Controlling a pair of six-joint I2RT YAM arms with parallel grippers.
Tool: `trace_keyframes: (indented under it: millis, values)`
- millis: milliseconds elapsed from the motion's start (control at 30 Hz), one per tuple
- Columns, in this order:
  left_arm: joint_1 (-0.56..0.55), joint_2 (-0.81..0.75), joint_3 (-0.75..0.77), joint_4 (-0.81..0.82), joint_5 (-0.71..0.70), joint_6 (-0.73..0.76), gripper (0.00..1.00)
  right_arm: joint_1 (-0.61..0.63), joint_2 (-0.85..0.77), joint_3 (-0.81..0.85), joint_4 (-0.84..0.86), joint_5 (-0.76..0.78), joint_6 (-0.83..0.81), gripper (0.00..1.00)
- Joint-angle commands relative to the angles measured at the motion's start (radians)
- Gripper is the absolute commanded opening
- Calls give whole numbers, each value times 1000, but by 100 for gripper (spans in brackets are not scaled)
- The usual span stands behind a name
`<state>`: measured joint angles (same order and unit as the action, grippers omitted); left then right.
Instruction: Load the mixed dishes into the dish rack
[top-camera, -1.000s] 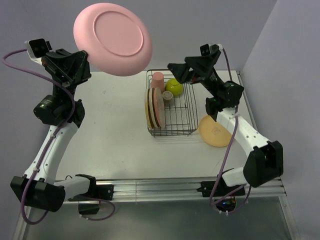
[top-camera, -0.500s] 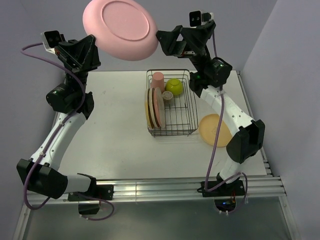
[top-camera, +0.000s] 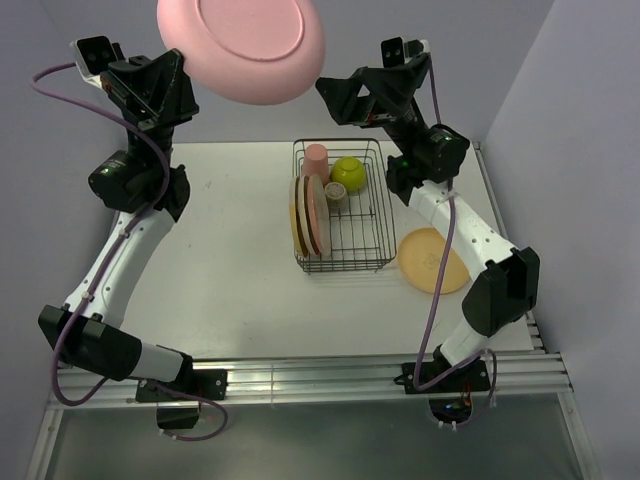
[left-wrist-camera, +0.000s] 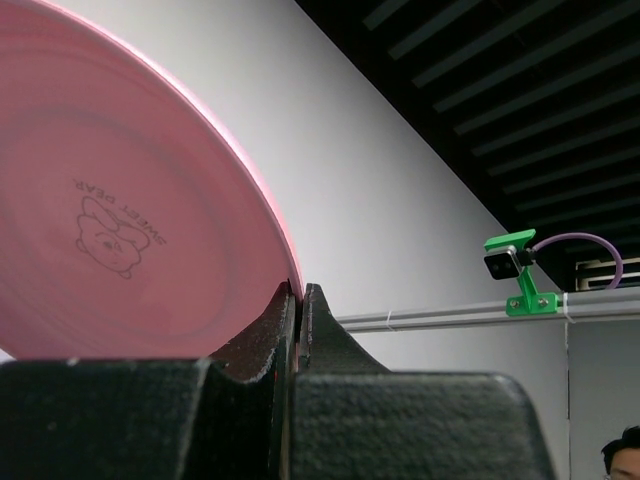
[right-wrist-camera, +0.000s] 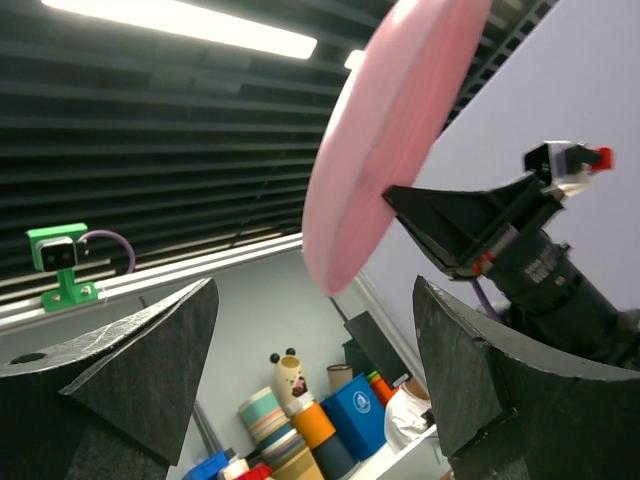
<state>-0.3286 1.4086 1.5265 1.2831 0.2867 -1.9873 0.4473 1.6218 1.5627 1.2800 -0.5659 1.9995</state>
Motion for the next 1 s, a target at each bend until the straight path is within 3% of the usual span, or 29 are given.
trace_keyframes:
  millis: [0, 333, 433, 533, 567, 600, 633, 667, 700, 733, 767, 967]
  values:
    - [-20, -16, 17, 323, -4, -205, 0, 19, 6, 101, 18, 4, 148, 85]
    - [-85, -45, -89, 337, -12, -153, 0, 79, 209, 459, -70, 43, 173, 83]
    - [-118, -39, -101, 335, 0, -139, 0, 87, 265, 563, -137, 52, 166, 76]
    - [-132, -46, -146, 340, -9, -139, 0, 85, 285, 608, -151, 58, 177, 44]
    - [-133, -51, -166, 340, -17, -142, 0, 83, 282, 605, -150, 58, 179, 18]
    - [-135, -65, -211, 344, -27, -148, 1, 82, 277, 582, -149, 57, 179, 4]
    - [-135, -72, -233, 346, -40, -153, 6, 74, 257, 562, -149, 51, 171, 0]
    - [-135, -80, -259, 349, -44, -154, 32, 70, 242, 541, -146, 44, 163, 0]
    - [-135, -101, -310, 343, -47, -159, 52, 65, 221, 478, -145, 40, 156, 0]
    - [-135, -117, -336, 317, -46, -153, 83, 56, 179, 441, -146, 35, 138, 0]
    - [-132, -134, -365, 300, -38, -140, 99, 35, 158, 407, -146, 29, 131, 0]
    - [-50, -310, -557, 62, 48, -33, 99, -90, 0, 174, -154, -44, 93, 0]
